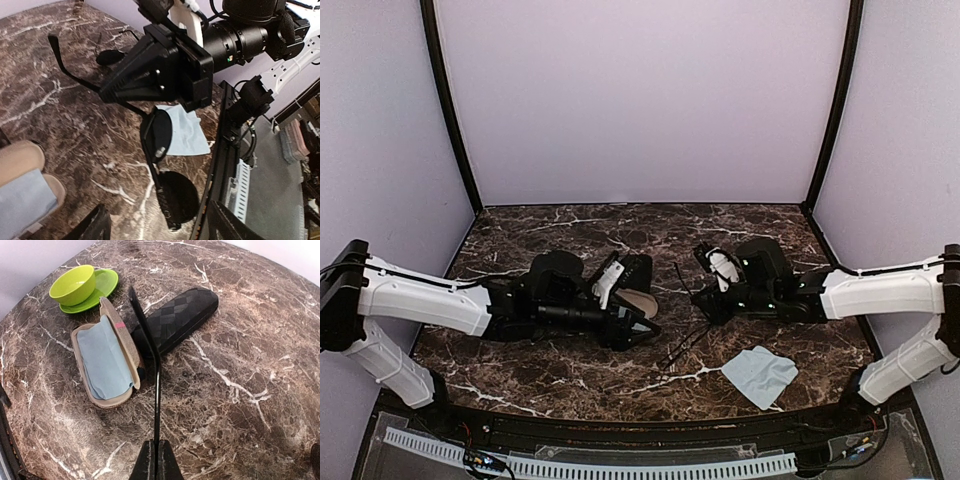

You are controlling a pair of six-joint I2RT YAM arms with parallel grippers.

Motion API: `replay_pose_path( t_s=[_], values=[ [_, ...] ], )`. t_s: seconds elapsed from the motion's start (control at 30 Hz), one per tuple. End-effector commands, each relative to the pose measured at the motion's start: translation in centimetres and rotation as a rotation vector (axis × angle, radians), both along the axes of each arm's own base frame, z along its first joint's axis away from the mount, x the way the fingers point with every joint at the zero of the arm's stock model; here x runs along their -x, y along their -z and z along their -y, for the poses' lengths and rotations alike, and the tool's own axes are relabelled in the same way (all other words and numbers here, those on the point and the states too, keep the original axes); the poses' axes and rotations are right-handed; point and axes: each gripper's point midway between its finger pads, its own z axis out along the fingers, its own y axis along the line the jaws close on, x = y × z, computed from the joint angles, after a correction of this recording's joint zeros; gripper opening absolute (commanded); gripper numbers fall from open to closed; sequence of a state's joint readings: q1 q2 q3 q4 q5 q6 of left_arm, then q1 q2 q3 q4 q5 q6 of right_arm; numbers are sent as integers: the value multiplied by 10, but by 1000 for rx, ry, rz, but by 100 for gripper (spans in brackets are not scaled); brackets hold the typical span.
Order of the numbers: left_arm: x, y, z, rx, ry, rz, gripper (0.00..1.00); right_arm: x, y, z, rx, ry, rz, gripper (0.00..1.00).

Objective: Organize the sunglasses
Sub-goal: Fold the left temple of the sunglasses on the sunglasses, then pass from the right arm to the left

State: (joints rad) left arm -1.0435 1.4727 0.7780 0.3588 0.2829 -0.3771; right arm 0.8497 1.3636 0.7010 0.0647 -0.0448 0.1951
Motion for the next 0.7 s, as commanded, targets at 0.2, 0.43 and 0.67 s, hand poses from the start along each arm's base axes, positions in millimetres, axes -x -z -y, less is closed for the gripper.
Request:
replay_pose_path(
  t_s=[0.2,0.43,0.67],
  values=[
    [17,27,1,-51,60,-321,51,-13,-39,1,-102,80,219,0],
    [15,30,3,-20,67,-363,87,-2,-47,4,-152,66,253,0],
    [13,19,11,80,129,-463,99,10,-49,2,-183,41,271,0]
  ],
)
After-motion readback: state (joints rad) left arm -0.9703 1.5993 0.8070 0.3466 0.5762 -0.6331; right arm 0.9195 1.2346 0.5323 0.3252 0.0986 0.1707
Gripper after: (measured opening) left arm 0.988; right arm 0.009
